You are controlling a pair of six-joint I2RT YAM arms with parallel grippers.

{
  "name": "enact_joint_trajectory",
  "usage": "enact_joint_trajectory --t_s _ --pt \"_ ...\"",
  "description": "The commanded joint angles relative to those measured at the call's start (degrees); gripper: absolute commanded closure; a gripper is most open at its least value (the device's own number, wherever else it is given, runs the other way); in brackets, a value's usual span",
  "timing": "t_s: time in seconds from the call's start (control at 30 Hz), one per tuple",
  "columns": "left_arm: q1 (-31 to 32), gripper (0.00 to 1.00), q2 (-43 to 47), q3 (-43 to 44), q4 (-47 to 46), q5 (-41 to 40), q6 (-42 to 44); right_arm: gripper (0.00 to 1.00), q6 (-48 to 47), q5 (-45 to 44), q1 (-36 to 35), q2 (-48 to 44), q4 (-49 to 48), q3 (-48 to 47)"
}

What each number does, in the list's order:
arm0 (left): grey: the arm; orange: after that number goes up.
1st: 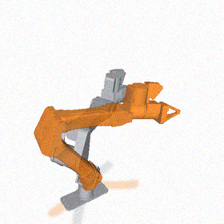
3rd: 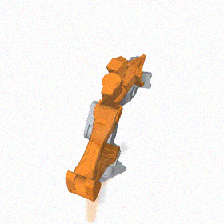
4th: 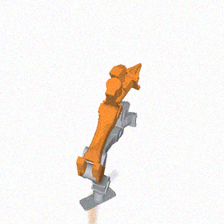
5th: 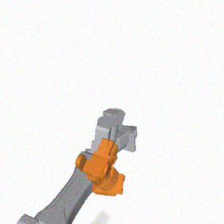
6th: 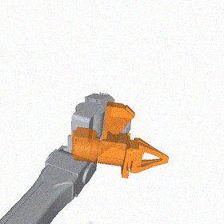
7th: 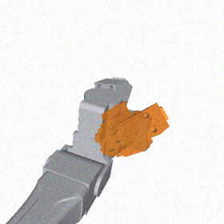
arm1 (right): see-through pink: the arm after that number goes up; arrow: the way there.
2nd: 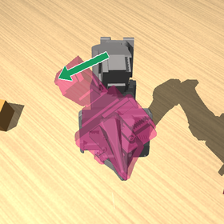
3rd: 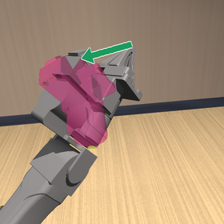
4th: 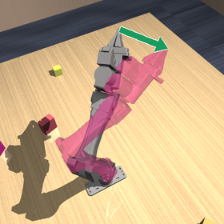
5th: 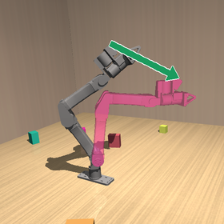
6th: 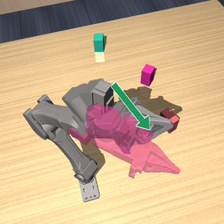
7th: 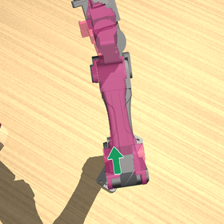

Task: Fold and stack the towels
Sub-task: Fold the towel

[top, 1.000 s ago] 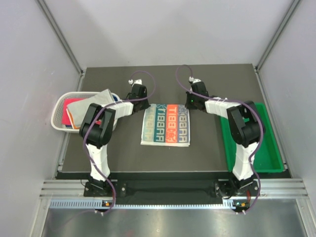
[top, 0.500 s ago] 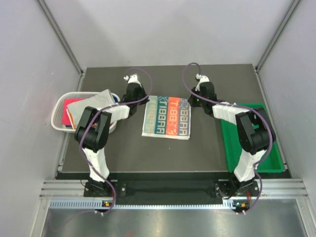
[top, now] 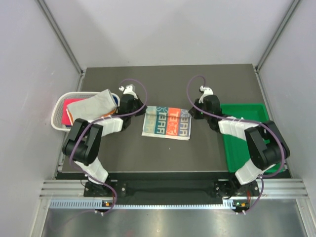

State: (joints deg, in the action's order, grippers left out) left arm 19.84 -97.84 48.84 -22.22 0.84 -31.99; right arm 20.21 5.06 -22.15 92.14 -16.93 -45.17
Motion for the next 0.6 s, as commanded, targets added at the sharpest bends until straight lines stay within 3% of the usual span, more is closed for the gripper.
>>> enact_joint_trajectory --t_s 0.0,0.57 --pt "-0.50 1.00 5.11 -4.09 -4.32 0.90 -1.06 0.99 0.97 -1.63 -1.57 -5.21 -3.28 3.23" --pt "0.29 1.00 13.38 -16.05 -5.21 3.20 -0.97 0.98 4.05 -4.80 -7.90 -12.15 -6.01 12.82"
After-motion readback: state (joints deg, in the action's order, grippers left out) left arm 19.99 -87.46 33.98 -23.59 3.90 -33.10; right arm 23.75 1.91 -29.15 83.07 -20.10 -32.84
